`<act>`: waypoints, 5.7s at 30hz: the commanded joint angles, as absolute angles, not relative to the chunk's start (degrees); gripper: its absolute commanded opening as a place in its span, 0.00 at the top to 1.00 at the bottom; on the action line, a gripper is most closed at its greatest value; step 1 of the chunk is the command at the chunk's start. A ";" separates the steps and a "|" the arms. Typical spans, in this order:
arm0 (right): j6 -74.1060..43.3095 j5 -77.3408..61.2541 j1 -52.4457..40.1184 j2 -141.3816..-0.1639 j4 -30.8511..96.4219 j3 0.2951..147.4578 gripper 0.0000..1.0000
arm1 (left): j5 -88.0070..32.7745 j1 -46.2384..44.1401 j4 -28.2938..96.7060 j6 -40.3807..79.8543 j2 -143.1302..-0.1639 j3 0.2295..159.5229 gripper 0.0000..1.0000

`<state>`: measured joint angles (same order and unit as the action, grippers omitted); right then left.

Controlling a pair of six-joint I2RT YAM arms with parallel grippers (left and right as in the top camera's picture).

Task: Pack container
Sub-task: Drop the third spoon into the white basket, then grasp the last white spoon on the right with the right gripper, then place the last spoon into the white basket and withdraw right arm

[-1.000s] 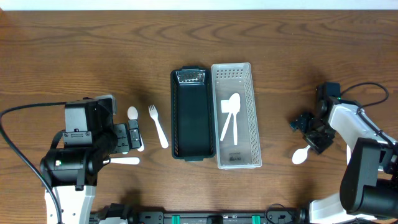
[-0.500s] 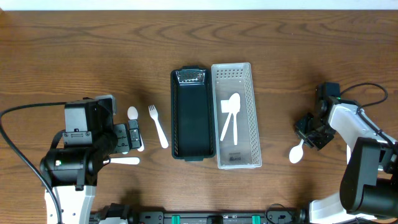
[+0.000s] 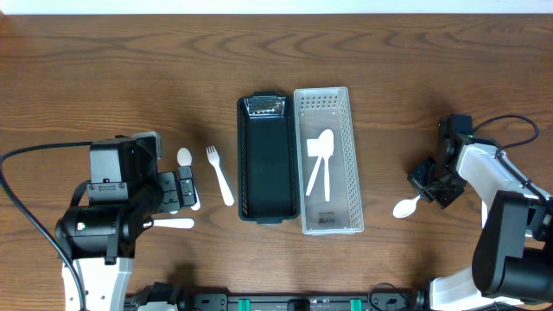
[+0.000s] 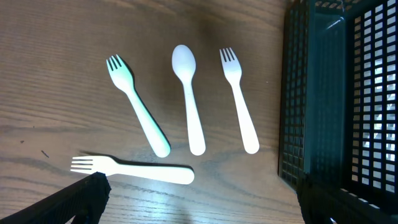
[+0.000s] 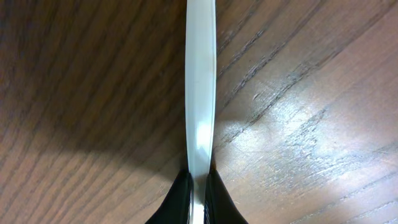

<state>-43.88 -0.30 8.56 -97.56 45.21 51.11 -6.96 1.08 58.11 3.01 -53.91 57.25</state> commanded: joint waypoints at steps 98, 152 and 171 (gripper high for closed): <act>-3.31 1.34 30.09 -107.15 45.17 62.43 0.15 | -7.05 1.32 58.24 3.31 -55.90 58.24 0.02; -8.27 -5.41 22.44 -101.41 51.27 67.79 0.99 | -7.07 1.32 58.24 3.31 -55.90 58.24 0.02; -20.93 -1.93 -20.43 -94.06 56.95 85.78 0.99 | -7.07 1.32 58.24 3.31 -55.90 58.24 0.02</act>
